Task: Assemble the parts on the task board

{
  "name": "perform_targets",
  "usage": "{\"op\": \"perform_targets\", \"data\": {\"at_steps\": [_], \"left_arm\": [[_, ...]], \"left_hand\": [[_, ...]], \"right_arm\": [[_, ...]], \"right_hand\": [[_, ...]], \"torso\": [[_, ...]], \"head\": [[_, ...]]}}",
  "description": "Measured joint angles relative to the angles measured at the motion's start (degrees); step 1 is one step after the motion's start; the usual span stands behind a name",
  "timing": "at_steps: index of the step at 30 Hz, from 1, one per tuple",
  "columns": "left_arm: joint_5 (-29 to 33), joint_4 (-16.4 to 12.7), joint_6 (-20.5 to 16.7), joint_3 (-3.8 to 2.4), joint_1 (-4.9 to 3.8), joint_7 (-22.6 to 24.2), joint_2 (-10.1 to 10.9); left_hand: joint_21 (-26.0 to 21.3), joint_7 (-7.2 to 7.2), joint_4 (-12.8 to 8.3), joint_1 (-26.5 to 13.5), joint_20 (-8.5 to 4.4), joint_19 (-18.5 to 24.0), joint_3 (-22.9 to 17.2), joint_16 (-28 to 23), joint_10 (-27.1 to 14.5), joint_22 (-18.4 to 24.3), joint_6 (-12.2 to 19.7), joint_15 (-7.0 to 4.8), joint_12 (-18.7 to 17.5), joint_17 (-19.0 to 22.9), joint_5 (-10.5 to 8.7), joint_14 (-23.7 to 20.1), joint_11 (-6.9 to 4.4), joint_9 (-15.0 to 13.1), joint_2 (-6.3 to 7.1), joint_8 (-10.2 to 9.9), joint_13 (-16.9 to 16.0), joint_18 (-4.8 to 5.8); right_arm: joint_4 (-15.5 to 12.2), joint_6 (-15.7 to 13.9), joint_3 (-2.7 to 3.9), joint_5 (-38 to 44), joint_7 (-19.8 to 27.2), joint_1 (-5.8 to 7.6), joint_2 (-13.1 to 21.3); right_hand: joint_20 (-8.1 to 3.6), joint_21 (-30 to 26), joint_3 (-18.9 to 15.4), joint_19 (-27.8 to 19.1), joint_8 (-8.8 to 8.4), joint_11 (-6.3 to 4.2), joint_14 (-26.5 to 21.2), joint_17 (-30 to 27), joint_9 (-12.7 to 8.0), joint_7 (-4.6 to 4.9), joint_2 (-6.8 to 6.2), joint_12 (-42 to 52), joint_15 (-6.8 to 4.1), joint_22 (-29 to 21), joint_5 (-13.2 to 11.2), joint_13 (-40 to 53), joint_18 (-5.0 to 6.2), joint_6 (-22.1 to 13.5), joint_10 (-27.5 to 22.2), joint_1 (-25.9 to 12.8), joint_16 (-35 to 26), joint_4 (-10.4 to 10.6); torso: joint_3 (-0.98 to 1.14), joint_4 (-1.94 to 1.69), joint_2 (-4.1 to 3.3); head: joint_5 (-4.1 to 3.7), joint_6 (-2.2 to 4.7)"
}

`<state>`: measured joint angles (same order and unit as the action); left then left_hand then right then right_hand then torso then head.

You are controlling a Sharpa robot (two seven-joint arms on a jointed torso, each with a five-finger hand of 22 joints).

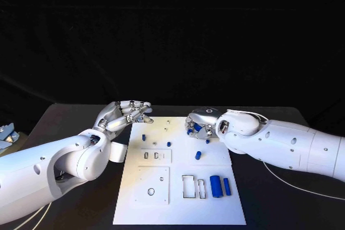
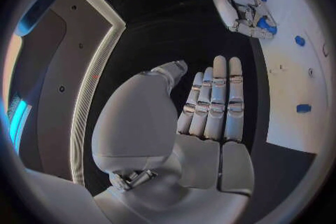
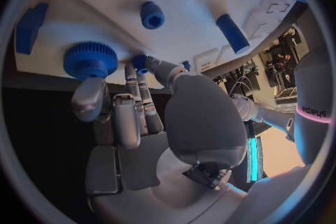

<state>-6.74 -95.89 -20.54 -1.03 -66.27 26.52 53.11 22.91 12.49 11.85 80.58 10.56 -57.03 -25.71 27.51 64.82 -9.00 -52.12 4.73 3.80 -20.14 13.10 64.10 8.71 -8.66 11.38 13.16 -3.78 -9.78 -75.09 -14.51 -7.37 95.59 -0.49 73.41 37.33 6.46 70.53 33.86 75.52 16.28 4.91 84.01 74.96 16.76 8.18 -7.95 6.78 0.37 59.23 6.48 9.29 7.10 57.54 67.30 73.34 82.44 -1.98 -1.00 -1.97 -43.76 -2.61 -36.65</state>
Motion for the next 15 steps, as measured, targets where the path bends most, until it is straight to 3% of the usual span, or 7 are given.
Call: {"op": "perform_targets", "data": {"at_steps": [8,15], "left_arm": [[0.01,0.14,0.02,0.0,0.0,-0.17,0.01],[0.02,0.3,0.04,0.0,-0.01,-0.29,0.0]], "left_hand": [[0.0,0.0,-0.16,0.0,0.0,0.0,-0.16,0.22,-0.43,0.0,0.0,0.0,0.0,-0.18,0.0,0.0,0.0,0.0,0.0,0.0,0.0,0.0],[0.0,-0.01,-0.16,0.0,0.0,0.0,-0.16,0.22,-0.42,-0.05,-0.01,0.0,0.0,-0.18,0.0,0.0,0.0,-0.01,0.0,0.0,0.0,0.0]], "right_arm": [[-1.62,-5.15,-0.03,2.01,-1.15,-0.13,0.51],[-1.96,-10.07,0.03,3.2,-2.15,-0.15,-0.55]], "right_hand": [[-0.73,0.8,1.41,-0.14,3.04,0.6,0.01,-0.01,2.83,-0.92,0.1,1.67,-0.81,1.41,0.3,0.16,0.0,1.53,0.6,0.75,0.33,-1.91],[-0.94,1.19,1.41,0.07,3.22,0.6,0.01,-0.01,3.54,-0.94,0.1,1.69,-0.81,1.82,0.62,0.16,0.0,1.54,0.6,0.75,0.33,-1.91]], "torso": [[0.0,-0.01,0.01],[0.0,0.01,-0.02]], "head": [[0.18,0.17],[-0.01,0.48]]}}
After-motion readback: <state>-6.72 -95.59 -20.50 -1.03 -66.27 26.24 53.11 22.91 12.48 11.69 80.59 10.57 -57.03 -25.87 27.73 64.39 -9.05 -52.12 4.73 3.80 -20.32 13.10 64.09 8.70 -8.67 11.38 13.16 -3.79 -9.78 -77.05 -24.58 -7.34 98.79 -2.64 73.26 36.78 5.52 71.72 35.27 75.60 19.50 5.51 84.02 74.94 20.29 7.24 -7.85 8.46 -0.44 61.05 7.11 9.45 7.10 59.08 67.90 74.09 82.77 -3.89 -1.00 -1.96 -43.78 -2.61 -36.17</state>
